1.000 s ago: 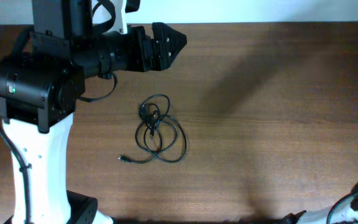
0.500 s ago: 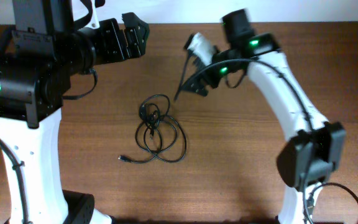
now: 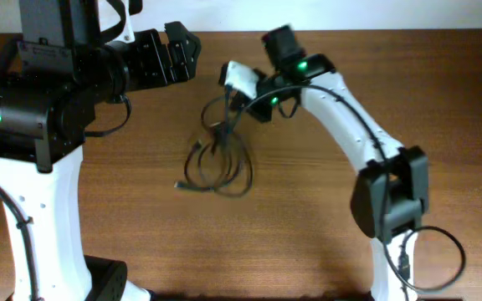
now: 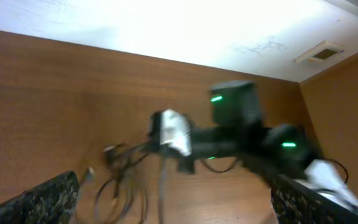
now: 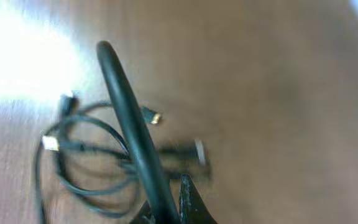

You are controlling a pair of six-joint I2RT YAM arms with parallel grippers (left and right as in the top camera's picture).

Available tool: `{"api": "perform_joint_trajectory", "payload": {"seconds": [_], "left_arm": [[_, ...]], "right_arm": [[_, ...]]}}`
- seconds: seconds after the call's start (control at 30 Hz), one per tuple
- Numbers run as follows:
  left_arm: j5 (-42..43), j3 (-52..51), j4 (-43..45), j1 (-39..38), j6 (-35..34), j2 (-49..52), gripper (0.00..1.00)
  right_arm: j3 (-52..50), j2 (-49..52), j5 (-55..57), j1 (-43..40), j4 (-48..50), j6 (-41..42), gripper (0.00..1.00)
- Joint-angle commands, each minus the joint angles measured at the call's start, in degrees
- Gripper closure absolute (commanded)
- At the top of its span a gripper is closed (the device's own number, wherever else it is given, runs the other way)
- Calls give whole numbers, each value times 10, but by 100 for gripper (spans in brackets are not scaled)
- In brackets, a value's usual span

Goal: Untangle cables

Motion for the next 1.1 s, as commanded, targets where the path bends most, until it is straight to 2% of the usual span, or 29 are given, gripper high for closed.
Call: {"api": "perform_joint_trajectory", "payload": {"seconds": [0.0, 0.07, 0.13, 0.17, 0.23, 0.27, 0.3, 0.33, 0.4, 0.43, 0.47, 0.5, 0.53, 0.57, 0.7, 0.73, 0.77, 0.8, 0.83, 0.87, 0.9, 0.93, 1.0, 1.07], "left_arm": [[-8, 6, -7, 3, -8, -11, 1], [-7, 5, -17, 3, -7, -11, 1], [9, 5, -28, 3, 25, -10, 1], [32, 5, -29, 3, 50, -10, 1], [95, 5, -35, 2, 145, -8, 1], [219, 5, -70, 2, 306, -3, 1], [246, 5, -92, 2, 369, -1, 1], [246, 5, -105, 2, 392, 1, 1], [245, 3, -106, 2, 398, 8, 1], [243, 3, -105, 2, 398, 13, 0], [243, 3, -106, 2, 398, 21, 10], [243, 3, -106, 2, 398, 28, 15], [243, 3, -104, 2, 398, 38, 15], [243, 3, -103, 2, 398, 45, 9], [244, 3, -104, 2, 398, 77, 12], [244, 3, -104, 2, 395, 82, 23], [244, 3, -104, 2, 396, 84, 65], [244, 3, -104, 2, 396, 84, 89], [244, 3, -104, 2, 396, 84, 89], [244, 3, -102, 2, 396, 84, 77], [244, 3, -101, 2, 396, 84, 49], [243, 3, -101, 2, 396, 84, 14], [222, 3, -93, 2, 396, 84, 7], [174, 3, -65, 2, 396, 84, 5]], "right_arm": [[64, -124, 5, -39, 5, 41, 96], [105, -179, 49, -51, 6, 40, 96], [156, -222, 103, -52, 20, 42, 96], [183, -237, 127, -53, 44, 84, 96], [220, -252, 146, -54, 79, 156, 96], [242, -258, 172, -54, 99, 239, 96], [254, -259, 192, -54, 103, 305, 96], [262, -259, 202, -54, 103, 372, 96], [264, -261, 201, -54, 101, 502, 96], [264, -261, 201, -54, 97, 520, 96], [264, -261, 195, -53, 93, 520, 96], [264, -261, 171, -53, 94, 524, 96], [264, -261, 161, -53, 100, 590, 96], [264, -261, 148, -53, 105, 620, 96], [264, -261, 97, -53, 108, 636, 96], [264, -261, 94, -53, 104, 636, 96], [264, -261, 86, -52, 104, 636, 96], [264, -261, 71, -52, 105, 636, 96], [264, -261, 50, -52, 107, 652, 96], [264, -261, 36, -52, 113, 685, 96], [264, -261, 20, -52, 126, 696, 96], [264, -261, -7, -52, 145, 696, 96], [264, -261, -44, -52, 147, 712, 96], [264, -261, -45, -52, 151, 741, 96]]}}
